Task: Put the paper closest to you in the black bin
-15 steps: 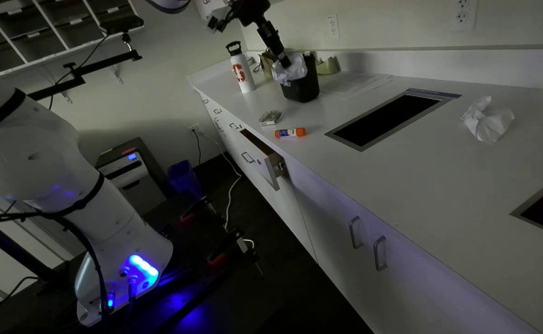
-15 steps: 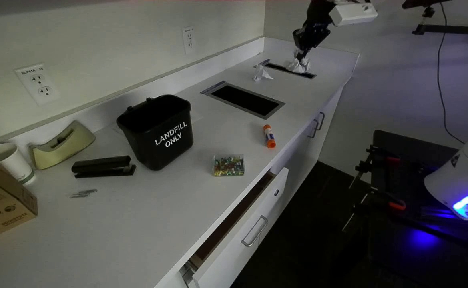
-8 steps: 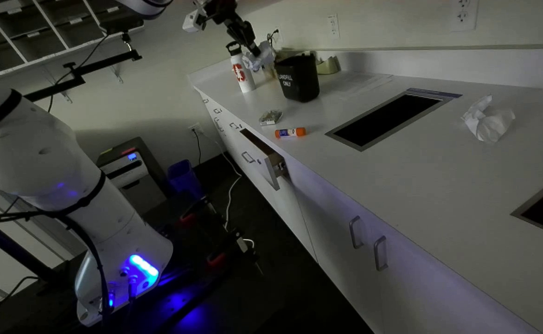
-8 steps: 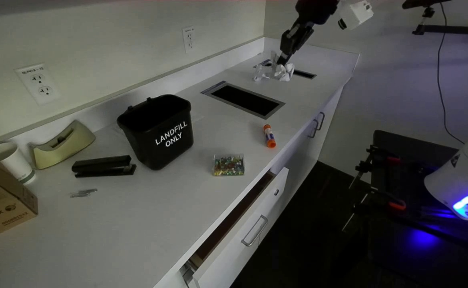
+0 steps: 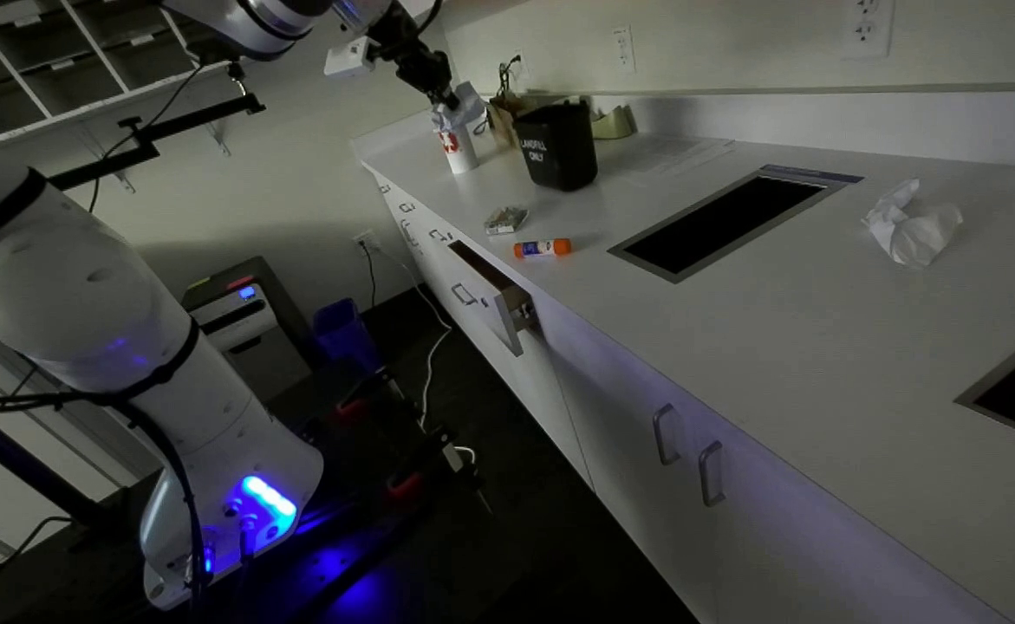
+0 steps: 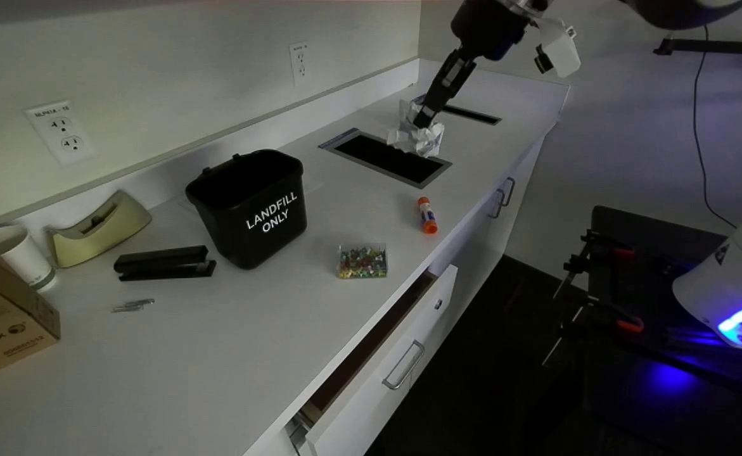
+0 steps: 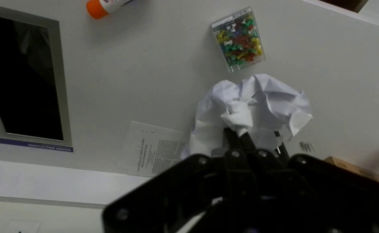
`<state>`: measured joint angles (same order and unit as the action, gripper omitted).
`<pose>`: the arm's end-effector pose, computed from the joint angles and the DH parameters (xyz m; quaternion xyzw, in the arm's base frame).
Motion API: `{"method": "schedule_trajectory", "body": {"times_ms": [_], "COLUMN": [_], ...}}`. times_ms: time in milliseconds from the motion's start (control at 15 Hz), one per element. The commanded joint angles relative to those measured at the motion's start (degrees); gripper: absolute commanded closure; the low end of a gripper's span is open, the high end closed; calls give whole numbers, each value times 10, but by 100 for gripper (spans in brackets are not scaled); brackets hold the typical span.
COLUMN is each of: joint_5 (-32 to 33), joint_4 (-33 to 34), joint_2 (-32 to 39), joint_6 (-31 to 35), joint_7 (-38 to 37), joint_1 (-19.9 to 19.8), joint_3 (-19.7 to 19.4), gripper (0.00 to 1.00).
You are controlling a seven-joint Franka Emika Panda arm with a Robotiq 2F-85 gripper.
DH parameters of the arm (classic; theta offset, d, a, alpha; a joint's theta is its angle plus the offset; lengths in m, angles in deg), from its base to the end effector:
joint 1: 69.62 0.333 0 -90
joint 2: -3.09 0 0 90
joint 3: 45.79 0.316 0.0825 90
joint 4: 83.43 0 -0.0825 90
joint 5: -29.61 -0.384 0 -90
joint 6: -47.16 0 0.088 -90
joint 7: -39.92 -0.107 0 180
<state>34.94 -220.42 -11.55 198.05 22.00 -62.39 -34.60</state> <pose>0.4702 0.1628 0.4692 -0.9675 -0.0411 -0.2484 0.0222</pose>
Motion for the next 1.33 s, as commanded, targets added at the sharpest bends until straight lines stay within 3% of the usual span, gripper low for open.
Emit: {"method": "schedule_trajectory", "body": {"times_ms": [0,267,600,933,1267], "joint_5": [-4,45,220,363,426], "joint_4": [0,43,165,316,440], "joint_2": [0,52,168,304,424], "joint_6": [-1,65,74,76,86], "joint_7": [4,-18,-88,-162,-187], "joint_1": [-6,-19,-38,-9,19], "joint_3": [4,26,52,27,6], "gripper": [98,100,100,100,100]}}
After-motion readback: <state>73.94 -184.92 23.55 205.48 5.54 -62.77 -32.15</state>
